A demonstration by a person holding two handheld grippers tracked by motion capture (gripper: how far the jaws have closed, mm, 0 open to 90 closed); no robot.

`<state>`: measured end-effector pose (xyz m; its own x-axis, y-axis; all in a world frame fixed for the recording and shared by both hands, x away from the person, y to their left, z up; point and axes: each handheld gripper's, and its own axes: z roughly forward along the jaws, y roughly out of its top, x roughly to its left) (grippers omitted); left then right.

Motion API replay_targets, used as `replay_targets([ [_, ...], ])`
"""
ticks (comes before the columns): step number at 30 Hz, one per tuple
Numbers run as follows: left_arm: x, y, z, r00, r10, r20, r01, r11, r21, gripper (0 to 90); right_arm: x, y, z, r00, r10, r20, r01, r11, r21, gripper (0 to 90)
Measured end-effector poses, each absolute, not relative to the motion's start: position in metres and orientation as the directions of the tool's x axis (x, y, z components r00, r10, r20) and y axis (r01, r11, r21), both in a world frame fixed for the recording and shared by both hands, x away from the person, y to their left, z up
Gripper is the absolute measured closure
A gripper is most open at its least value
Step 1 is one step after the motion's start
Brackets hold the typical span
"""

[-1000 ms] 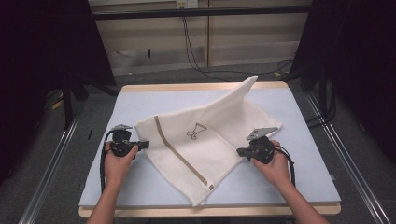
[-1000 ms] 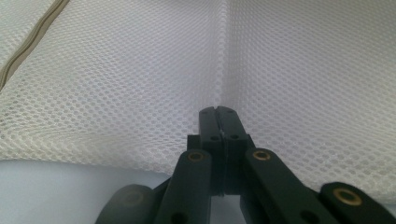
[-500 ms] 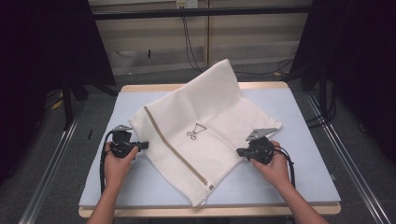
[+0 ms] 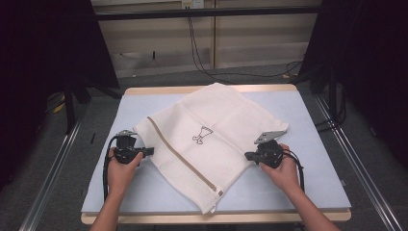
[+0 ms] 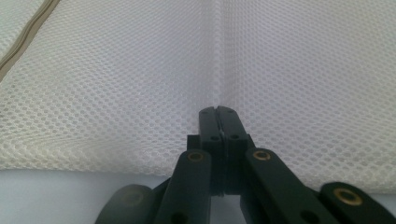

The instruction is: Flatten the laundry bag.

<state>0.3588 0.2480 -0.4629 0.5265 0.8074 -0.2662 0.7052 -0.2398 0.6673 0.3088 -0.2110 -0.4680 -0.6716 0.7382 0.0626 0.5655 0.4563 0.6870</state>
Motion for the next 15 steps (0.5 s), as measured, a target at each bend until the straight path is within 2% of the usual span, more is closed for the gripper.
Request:
replay_targets([
  [1,0.358,0.248,-0.463,0.523,0.811,-0.261,0.704,-0.239,0.669,80.2,0.309,-0.212,-0.468,-0.671,0.738,0.068,0.567,0.451,0.69,90.0],
  [2,0.358,0.248,-0.463,0.519,0.817,-0.251,0.702,-0.24,0.671,75.9,0.309,-0.213,-0.467,-0.67,0.739,0.067,0.568,0.453,0.687,90.0],
  [3,0.357,0.249,-0.462,0.509,0.824,-0.251,0.705,-0.231,0.671,67.8,0.311,-0.216,-0.467,-0.671,0.739,0.057,0.563,0.459,0.687,90.0],
  [4,0.357,0.249,-0.462,0.509,0.824,-0.251,0.705,-0.231,0.671,66.5,0.311,-0.216,-0.467,-0.671,0.739,0.057,0.563,0.459,0.687,90.0],
  [6,0.356,0.251,-0.463,0.52,0.826,-0.215,0.685,-0.254,0.683,56.7,0.311,-0.218,-0.467,-0.661,0.748,0.061,0.572,0.449,0.687,90.0],
  [7,0.356,0.25,-0.464,0.507,0.835,-0.212,0.684,-0.241,0.689,56.7,0.312,-0.22,-0.468,-0.662,0.747,0.06,0.57,0.45,0.688,90.0],
  [8,0.357,0.255,-0.464,0.503,0.843,-0.192,0.688,-0.257,0.679,49.4,0.312,-0.222,-0.468,-0.656,0.752,0.062,0.577,0.447,0.683,90.0],
  [12,0.36,0.265,-0.465,0.48,0.854,-0.198,0.686,-0.225,0.691,35.3,0.315,-0.231,-0.469,-0.638,0.768,0.055,0.587,0.438,0.681,90.0],
  [15,0.363,0.267,-0.464,0.494,0.853,-0.171,0.657,-0.237,0.716,31.9,0.317,-0.239,-0.469,-0.618,0.784,0.067,0.604,0.418,0.678,90.0],
])
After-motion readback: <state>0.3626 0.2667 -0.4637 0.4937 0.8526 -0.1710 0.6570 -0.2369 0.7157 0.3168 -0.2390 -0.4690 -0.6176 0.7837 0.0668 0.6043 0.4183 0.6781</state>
